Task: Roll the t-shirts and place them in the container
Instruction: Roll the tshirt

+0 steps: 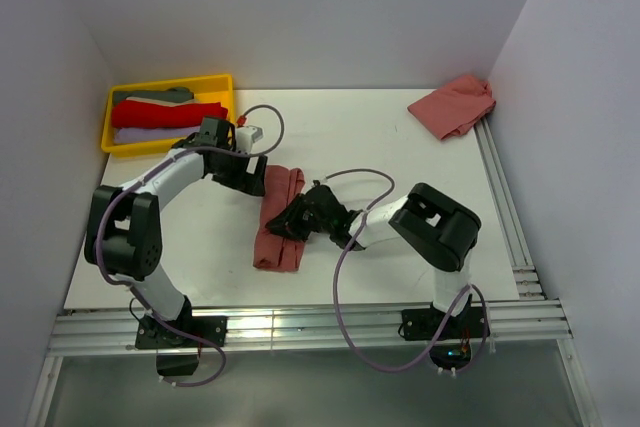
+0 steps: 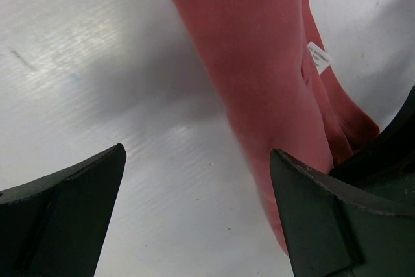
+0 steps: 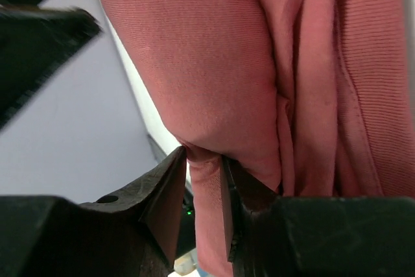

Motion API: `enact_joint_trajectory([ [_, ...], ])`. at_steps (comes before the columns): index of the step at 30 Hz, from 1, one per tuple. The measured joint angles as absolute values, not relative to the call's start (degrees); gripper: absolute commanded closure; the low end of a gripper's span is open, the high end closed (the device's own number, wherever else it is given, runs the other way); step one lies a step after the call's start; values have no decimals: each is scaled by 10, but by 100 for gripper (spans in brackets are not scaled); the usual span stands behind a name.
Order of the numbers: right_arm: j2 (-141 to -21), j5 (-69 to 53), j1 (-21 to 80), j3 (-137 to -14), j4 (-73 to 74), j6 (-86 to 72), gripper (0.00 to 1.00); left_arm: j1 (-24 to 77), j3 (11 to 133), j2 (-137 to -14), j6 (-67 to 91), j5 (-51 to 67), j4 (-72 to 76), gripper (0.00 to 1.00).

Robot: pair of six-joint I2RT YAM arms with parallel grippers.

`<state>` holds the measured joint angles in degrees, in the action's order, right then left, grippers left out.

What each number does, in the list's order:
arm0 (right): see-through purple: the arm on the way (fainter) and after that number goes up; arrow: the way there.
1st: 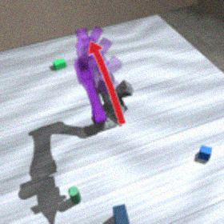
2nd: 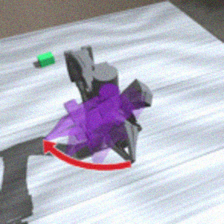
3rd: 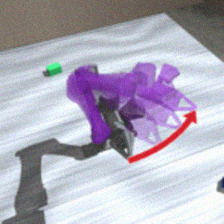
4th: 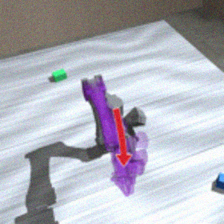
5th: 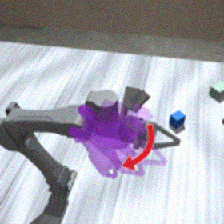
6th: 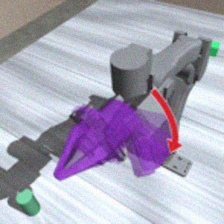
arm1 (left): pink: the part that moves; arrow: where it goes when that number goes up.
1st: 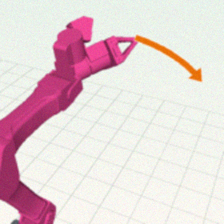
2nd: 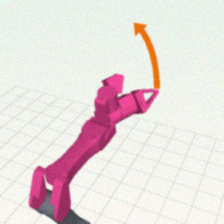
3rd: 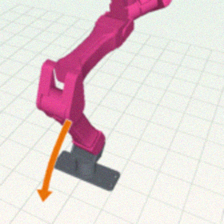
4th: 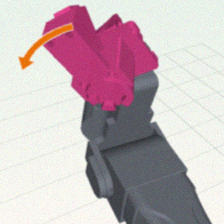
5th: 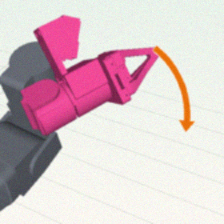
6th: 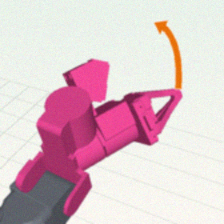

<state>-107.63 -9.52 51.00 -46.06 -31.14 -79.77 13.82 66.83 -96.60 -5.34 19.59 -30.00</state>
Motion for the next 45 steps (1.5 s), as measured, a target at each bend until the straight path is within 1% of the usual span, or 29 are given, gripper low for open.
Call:
enact_joint_trajectory([
  [4, -1077, -97, 507, -444, -341, -814, 65, 160, 655, -974, -53, 192, -294, 1],
  [8, -1075, -93, 507, -444, -334, -816, 61, 177, 654, -989, -53, 180, -281, 1],
  [12, -1057, -75, 510, -453, -289, -809, 56, 190, 655, -1001, -51, 159, -272, 1],
  [14, -1046, -53, 515, -474, -235, -799, 53, 197, 657, -1010, -51, 149, -268, 1],
  [21, -1042, 100, 571, -642, 65, -746, 48, 208, 663, -1024, -49, 129, -265, 1],
  [25, -1083, 194, 603, -776, 242, -725, 45, 210, 664, -1024, -49, 124, -267, 1],
  [28, -1126, 244, 619, -864, 336, -721, 44, 210, 665, -1024, -47, 121, -269, 1],
  [32, -1183, 285, 634, -943, 425, -715, 43, 210, 665, -1024, -44, 121, -269, 1],
  [36, -1226, 309, 641, -994, 485, -712, 43, 210, 666, -1024, -38, 119, -272, 1],
  [45, -1279, 358, 667, -1108, 589, -712, 42, 210, 668, -1026, -37, 119, -273, 1],
])
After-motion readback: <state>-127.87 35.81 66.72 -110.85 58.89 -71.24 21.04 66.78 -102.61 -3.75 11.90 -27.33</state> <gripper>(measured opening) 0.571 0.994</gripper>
